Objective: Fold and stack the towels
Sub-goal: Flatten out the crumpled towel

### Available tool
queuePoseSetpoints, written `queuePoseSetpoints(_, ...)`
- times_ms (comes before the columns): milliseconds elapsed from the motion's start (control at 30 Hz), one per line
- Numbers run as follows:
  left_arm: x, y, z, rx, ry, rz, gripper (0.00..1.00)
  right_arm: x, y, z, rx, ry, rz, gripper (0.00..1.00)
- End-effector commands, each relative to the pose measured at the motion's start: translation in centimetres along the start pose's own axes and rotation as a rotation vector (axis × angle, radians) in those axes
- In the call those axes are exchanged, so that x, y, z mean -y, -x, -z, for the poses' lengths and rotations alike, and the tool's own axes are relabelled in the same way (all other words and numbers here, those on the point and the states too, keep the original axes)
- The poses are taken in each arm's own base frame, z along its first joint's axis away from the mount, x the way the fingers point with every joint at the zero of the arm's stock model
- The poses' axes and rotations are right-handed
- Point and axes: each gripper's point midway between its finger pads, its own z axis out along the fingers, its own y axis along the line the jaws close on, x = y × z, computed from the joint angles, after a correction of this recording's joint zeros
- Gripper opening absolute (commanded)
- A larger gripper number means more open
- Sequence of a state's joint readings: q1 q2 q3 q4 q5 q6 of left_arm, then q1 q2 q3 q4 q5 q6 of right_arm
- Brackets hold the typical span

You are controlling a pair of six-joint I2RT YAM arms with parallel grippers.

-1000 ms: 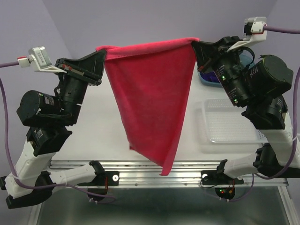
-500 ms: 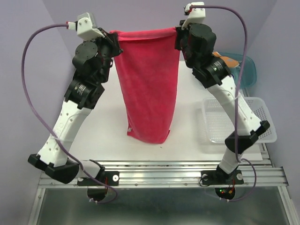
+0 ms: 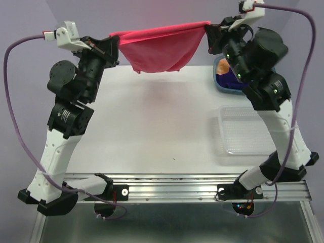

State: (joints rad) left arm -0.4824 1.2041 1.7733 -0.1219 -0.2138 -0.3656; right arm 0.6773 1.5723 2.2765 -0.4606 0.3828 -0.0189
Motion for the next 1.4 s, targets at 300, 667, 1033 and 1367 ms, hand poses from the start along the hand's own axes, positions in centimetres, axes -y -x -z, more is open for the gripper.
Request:
queuePoseSetpoints(300, 3.9, 3.0, 10.0, 0.042, -0.299, 0.167, 0.0, -3.9, 1.4, 10.1, -0.054, 0.374, -0.208, 0.01)
queuePoseSetpoints(667, 8.0, 7.1, 16.1, 0.064, -0.539, 0.196, 0.0, -4.4, 8.5, 16.0, 0.073, 0.529, -0.294, 0.01)
queuePoseSetpoints(1033, 1.9, 0.7, 8.7, 0.018, -0.212, 0.16, 0.0, -0.7, 1.9, 7.2, 0.011, 0.15, -0.218, 0.01)
queuePoseSetpoints(1367, -7.9, -9.6, -1.3, -0.04, 0.16, 0.085, 0.0, 4.2, -14.2, -4.4, -0.165, -0.149, -0.035, 0.01)
